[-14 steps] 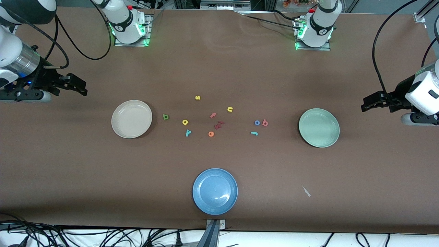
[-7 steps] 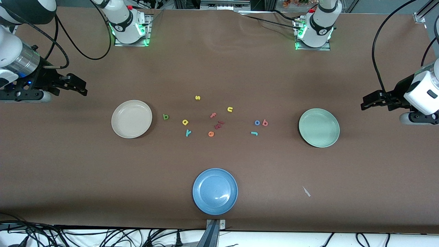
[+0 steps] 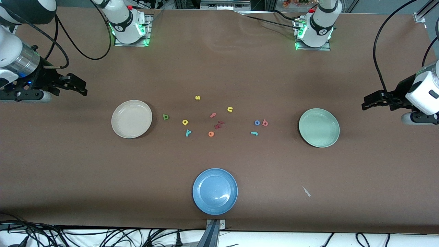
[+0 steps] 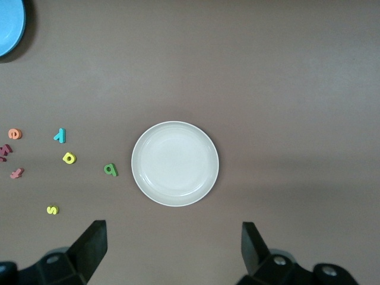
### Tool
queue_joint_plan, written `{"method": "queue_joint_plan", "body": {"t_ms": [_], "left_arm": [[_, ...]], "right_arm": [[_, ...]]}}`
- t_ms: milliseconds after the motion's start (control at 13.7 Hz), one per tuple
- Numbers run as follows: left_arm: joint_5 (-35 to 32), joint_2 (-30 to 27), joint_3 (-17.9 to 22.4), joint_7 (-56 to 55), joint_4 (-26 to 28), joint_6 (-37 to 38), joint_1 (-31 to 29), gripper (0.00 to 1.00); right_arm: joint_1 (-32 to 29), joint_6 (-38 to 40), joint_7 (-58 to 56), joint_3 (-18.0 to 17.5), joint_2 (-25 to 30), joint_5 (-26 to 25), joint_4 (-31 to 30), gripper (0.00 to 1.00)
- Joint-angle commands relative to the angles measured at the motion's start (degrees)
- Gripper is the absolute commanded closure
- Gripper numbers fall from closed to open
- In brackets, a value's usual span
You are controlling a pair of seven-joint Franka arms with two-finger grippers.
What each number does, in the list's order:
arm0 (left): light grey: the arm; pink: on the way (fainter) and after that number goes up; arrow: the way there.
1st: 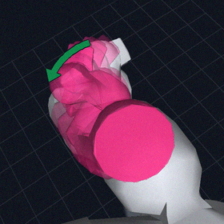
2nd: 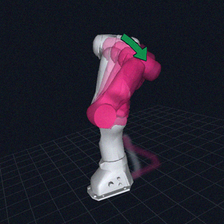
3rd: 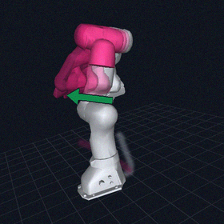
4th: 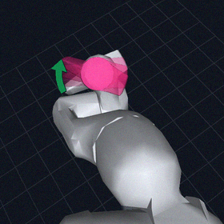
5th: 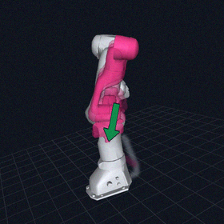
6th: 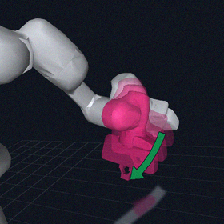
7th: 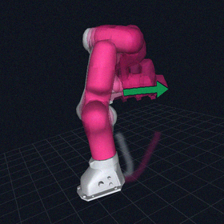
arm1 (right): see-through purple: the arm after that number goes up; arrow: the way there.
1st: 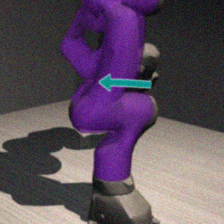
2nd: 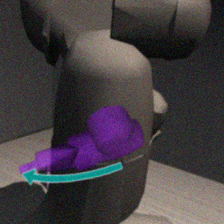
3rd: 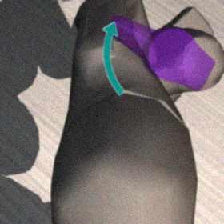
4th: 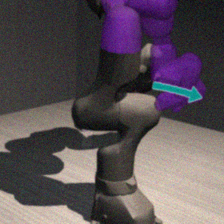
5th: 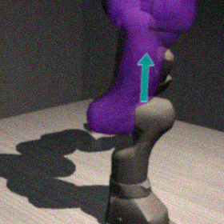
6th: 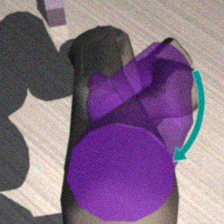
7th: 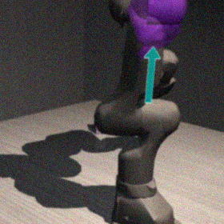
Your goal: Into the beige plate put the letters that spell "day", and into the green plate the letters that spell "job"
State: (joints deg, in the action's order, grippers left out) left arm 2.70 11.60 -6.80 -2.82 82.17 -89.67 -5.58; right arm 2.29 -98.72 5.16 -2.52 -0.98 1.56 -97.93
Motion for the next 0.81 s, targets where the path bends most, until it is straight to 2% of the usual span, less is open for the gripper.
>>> {"method": "queue_joint_plan", "body": {"t_ms": [0,733], "left_arm": [[1.5,-0.9,0.3,1.5,0.4,0.6,-0.2,0.01],[1.5,0.1,0.1,1.1,0.5,0.6,0.0,0.01]], "right_arm": [[-0.8,1.0,-0.6,-0.8,0.2,-0.6,0.5,0.0],[-0.7,1.0,-0.3,-0.9,0.3,-0.5,0.6,0.0]]}}
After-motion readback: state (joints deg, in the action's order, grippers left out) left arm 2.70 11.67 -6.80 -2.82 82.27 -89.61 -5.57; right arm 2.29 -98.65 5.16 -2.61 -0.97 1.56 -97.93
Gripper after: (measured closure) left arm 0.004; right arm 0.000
